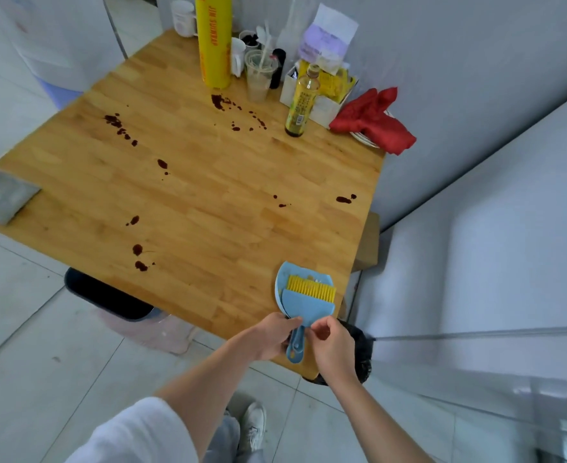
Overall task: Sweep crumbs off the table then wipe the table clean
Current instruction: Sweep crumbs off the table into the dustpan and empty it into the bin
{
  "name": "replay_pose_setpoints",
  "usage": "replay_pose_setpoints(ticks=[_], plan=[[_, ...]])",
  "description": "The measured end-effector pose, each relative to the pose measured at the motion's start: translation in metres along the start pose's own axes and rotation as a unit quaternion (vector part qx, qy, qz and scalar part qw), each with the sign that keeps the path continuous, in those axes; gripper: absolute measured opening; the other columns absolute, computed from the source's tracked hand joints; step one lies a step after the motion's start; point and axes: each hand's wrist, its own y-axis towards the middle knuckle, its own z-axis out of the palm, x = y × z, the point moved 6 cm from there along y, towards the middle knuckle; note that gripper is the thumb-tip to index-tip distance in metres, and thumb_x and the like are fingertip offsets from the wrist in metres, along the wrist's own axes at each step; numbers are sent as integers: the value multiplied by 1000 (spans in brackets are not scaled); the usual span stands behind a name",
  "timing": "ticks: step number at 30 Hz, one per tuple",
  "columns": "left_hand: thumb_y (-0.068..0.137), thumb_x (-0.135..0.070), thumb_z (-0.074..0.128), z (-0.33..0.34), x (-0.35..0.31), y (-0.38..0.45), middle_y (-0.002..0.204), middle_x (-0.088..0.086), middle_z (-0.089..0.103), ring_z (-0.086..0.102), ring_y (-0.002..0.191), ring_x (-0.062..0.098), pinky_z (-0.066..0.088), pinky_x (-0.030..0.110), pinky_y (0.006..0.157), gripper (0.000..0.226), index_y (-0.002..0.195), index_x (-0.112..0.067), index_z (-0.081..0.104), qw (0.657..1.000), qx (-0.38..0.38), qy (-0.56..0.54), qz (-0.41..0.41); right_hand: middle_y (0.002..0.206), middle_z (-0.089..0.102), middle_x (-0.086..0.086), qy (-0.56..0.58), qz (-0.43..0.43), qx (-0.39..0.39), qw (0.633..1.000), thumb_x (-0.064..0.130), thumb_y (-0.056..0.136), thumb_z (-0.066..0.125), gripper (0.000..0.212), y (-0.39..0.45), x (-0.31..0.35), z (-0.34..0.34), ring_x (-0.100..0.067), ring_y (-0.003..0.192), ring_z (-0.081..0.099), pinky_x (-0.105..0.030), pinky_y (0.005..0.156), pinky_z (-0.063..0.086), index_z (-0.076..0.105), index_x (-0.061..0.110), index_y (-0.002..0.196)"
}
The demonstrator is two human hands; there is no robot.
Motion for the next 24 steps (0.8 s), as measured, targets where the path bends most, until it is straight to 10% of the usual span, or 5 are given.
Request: replay_pose_setpoints(ticks=[12, 20, 24], plan=[[101, -12, 55, 14, 9, 14, 105, 12, 68, 63, 91, 23, 54, 32, 72, 24, 122, -3, 62, 999, 2, 44, 11, 79, 66, 7, 35, 90, -9, 995, 31, 83, 77, 21, 6, -34, 10, -10, 75, 62, -24, 61, 47, 60, 18, 81], [81, -21, 80, 4, 0, 12, 83, 8, 72, 70, 75, 22, 58, 29, 66, 17, 92, -11, 71, 970, -125, 205, 44, 79, 70, 4, 42, 98, 23, 994, 27, 82, 77, 18, 13, -54, 17, -15, 76, 68, -40, 71, 59, 62, 16, 81], [74, -10, 82, -1, -8, -1, 93, 11, 74, 75, 81, 24, 64, 39, 67, 40, 109, -10, 63, 967, -170, 186, 46, 77, 67, 6, -2, 65, 39, 997, 27, 85, 75, 18, 20, -48, 13, -13, 73, 63, -29, 62, 51, 62, 17, 79]])
